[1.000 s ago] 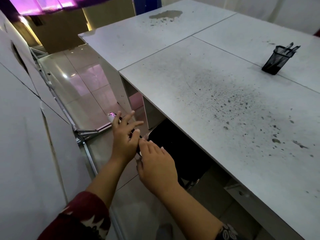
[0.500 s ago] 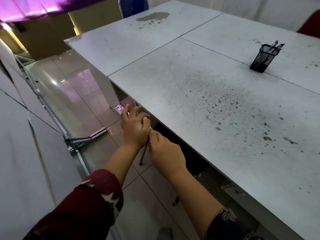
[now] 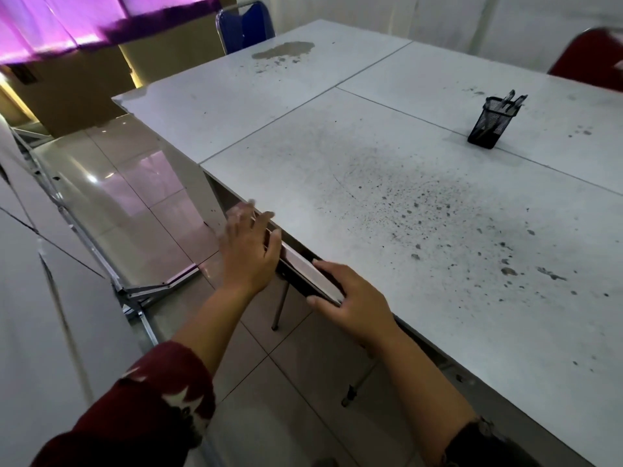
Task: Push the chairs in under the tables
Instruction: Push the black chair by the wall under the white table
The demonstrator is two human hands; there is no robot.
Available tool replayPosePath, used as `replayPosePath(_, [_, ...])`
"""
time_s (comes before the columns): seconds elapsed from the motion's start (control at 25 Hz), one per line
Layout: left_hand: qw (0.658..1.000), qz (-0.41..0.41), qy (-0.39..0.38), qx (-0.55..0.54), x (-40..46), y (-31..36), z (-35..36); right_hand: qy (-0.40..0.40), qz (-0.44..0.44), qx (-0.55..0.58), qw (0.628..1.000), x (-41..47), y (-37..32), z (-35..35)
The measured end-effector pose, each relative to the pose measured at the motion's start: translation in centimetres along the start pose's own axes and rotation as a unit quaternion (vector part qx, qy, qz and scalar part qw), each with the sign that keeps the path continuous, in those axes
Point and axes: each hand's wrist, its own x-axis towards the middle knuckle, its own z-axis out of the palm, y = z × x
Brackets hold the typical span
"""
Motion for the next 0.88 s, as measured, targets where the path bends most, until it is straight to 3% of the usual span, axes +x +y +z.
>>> replayPosePath(0.12, [0.970,-0.125,-0.105,-0.179,1.9,-1.7,0.0,0.002,0.041,0.069,0.997,-0.5,0.8,-0.1])
replayPosePath(0.16, [0.957,-0.126,-0.112,-0.234,2.3,-1.8,0.2,0.007,0.045,0.070,0.996,-0.1,0.9,0.2])
replayPosePath(0.28, [0.953,-0.104,-0.081,-0.273,2.9,-2.1,0.2,0.036,0.039,0.086,0.995,0.6,0.7,1.2])
replayPosePath(0.4, [0.940,-0.120,-0.101,-0.303,3.3,-2.5,-0.4,0.070,0.027,0.100,0.992,0.7,0.8,1.9])
replayPosePath(0.52, [0.962,-0.119,-0.078,-0.234,3.1,-1.4,-0.6,0.075,0.029,0.100,0.992,0.6,0.7,2.1])
replayPosePath(0.6, [0.993,-0.104,-0.012,-0.054,2.1,-0.7,-0.6,0.074,0.021,0.067,0.995,0.4,0.6,2.1])
replayPosePath(0.68, [0.994,-0.032,0.055,0.089,0.8,0.0,-0.8,0.084,0.010,0.018,0.996,0.2,0.5,2.1])
replayPosePath(0.76, [0.994,0.063,0.026,0.084,0.0,1.0,-0.7,0.098,-0.022,-0.020,0.995,0.4,0.5,2.0])
replayPosePath(0.88, [0.995,0.072,-0.036,0.057,-0.2,2.2,-0.2,0.090,-0.056,-0.033,0.994,0.8,0.8,1.3])
